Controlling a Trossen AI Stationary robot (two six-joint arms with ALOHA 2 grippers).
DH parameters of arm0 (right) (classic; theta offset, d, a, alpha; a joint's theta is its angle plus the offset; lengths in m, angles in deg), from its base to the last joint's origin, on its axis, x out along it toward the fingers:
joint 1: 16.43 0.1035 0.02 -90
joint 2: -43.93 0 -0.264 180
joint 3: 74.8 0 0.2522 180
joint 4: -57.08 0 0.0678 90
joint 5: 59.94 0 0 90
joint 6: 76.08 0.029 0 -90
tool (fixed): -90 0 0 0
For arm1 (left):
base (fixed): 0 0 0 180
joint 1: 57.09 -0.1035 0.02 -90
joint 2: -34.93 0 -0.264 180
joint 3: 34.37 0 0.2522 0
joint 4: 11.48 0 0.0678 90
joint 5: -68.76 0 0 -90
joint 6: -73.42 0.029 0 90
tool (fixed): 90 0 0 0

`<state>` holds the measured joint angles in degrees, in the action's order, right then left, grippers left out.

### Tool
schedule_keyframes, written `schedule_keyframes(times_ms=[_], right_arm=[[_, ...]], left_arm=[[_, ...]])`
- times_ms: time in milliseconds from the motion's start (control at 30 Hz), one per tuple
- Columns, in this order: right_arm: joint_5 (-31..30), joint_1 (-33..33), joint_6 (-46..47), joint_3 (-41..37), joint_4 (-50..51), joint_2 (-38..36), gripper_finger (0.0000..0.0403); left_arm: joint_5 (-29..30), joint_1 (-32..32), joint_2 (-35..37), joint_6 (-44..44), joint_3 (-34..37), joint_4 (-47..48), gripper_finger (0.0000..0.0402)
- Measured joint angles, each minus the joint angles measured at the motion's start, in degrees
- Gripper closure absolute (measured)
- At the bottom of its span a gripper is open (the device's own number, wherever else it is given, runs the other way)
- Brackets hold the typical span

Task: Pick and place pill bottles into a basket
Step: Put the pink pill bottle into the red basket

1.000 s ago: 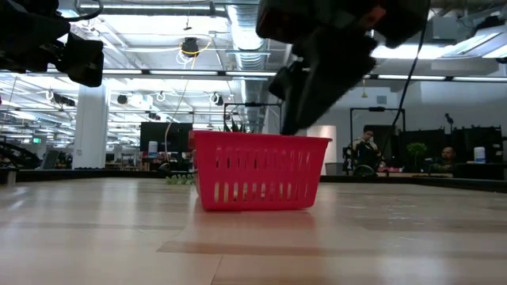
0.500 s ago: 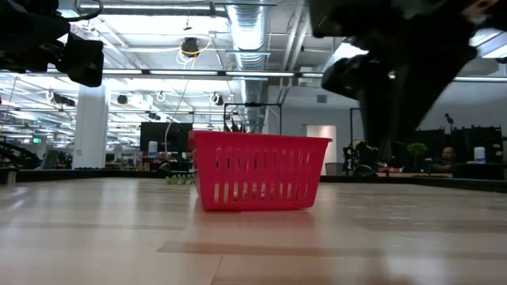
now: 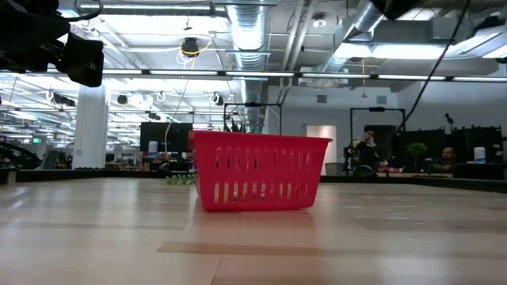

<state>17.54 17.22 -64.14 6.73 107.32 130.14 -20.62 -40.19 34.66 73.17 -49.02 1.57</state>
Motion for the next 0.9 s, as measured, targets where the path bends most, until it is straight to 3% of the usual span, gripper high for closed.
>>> schedule_keyframes(times_ms=[200,433,900], right_arm=[[1.0,-0.8,-3.2,-15.9,-20.7,-11.8,0.0282],[10.7,-4.9,-2.0,-31.3,-38.5,-20.6,0.0282],[14.2,-1.9,-9.2,-33.3,-40.5,-21.3,0.0280]], left_arm=[[0.0,0.0,0.0,0.0,0.0,0.0,0.0210],[0.0,0.0,0.0,0.0,0.0,0.0,0.0210],[0.0,0.0,0.0,0.0,0.0,0.0,0.0210]])
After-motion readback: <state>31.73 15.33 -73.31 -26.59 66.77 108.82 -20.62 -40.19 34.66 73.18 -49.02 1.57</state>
